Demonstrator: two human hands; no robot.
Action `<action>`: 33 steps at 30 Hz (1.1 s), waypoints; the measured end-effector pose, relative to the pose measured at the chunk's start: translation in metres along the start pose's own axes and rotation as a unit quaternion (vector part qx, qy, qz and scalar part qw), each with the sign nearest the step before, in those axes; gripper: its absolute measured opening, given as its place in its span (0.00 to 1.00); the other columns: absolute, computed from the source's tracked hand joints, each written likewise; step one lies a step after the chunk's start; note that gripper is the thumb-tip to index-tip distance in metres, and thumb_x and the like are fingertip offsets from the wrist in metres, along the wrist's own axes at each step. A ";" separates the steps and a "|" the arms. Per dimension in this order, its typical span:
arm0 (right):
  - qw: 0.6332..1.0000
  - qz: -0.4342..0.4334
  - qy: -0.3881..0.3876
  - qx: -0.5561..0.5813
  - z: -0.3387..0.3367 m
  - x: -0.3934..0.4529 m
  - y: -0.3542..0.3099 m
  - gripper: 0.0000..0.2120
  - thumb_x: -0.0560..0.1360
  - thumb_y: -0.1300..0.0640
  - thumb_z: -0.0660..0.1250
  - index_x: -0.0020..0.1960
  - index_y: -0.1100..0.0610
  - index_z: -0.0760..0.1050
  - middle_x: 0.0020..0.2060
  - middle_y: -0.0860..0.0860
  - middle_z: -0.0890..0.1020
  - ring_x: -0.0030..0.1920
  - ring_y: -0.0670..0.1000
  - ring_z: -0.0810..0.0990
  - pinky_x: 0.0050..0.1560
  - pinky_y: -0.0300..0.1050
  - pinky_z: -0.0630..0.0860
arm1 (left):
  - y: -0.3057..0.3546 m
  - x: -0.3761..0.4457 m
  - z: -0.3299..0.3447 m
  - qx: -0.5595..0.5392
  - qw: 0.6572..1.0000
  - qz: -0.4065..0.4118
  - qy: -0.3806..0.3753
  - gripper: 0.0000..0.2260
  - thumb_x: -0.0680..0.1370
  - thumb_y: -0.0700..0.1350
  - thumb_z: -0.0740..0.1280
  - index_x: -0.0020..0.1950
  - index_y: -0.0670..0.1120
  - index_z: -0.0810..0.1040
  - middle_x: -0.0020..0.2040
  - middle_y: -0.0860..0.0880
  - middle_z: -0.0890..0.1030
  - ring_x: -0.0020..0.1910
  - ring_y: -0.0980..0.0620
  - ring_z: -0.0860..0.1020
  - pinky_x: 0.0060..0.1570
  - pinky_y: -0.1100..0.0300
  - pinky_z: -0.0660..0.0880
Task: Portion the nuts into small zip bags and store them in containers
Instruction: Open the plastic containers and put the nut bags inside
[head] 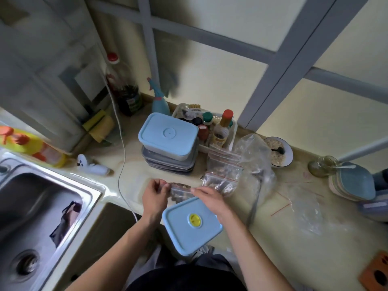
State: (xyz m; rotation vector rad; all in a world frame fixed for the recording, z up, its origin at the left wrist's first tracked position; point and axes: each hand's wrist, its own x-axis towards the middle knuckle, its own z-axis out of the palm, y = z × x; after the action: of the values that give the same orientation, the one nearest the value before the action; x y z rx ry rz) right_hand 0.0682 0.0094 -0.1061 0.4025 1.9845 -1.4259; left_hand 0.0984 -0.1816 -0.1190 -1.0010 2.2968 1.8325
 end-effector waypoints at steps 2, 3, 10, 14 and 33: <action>1.000 -0.019 -0.019 -0.015 0.024 0.004 -0.004 0.12 0.78 0.46 0.70 0.52 0.54 0.84 0.41 0.44 0.81 0.44 0.44 0.76 0.40 0.35 0.69 | -0.008 0.015 -0.021 -0.004 1.000 0.002 -0.024 0.05 0.78 0.41 0.69 0.44 0.49 0.76 0.40 0.48 0.83 0.42 0.44 0.83 0.49 0.43 0.81; 0.999 -0.026 -0.023 -0.022 0.031 0.004 -0.005 0.12 0.79 0.47 0.70 0.52 0.55 0.84 0.40 0.45 0.80 0.43 0.44 0.75 0.39 0.37 0.68 | -0.012 0.021 -0.028 0.000 0.999 0.001 -0.033 0.05 0.78 0.40 0.68 0.44 0.50 0.77 0.40 0.47 0.83 0.42 0.44 0.83 0.49 0.41 0.80; 0.999 -0.022 0.000 -0.042 0.085 0.012 -0.019 0.14 0.79 0.46 0.69 0.51 0.56 0.83 0.44 0.46 0.83 0.44 0.46 0.77 0.42 0.39 0.71 | -0.023 0.048 -0.061 0.086 0.995 0.008 -0.055 0.04 0.79 0.44 0.68 0.53 0.51 0.79 0.49 0.49 0.84 0.52 0.45 0.81 0.53 0.54 0.76; 0.995 0.010 0.097 -0.036 0.096 0.017 -0.017 0.21 0.78 0.39 0.66 0.48 0.58 0.82 0.34 0.46 0.79 0.35 0.47 0.75 0.35 0.41 0.69 | -0.020 0.051 -0.069 0.197 0.970 0.051 -0.136 0.17 0.77 0.50 0.69 0.61 0.44 0.75 0.52 0.50 0.81 0.54 0.47 0.78 0.48 0.61 0.74; 0.932 -0.047 0.351 0.069 0.123 0.028 -0.009 0.17 0.83 0.54 0.62 0.37 0.57 0.69 0.29 0.48 0.72 0.32 0.49 0.68 0.39 0.46 0.63 | -0.034 0.106 -0.098 0.178 0.976 0.101 -0.080 0.10 0.82 0.43 0.60 0.46 0.43 0.79 0.44 0.49 0.81 0.46 0.46 0.77 0.45 0.56 0.68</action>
State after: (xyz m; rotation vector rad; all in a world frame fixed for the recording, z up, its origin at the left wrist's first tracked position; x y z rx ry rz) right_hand 0.0823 -0.1110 -0.1418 1.0077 2.4804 -1.6367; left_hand 0.0667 -0.3198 -0.1621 -0.5691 2.5732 1.4146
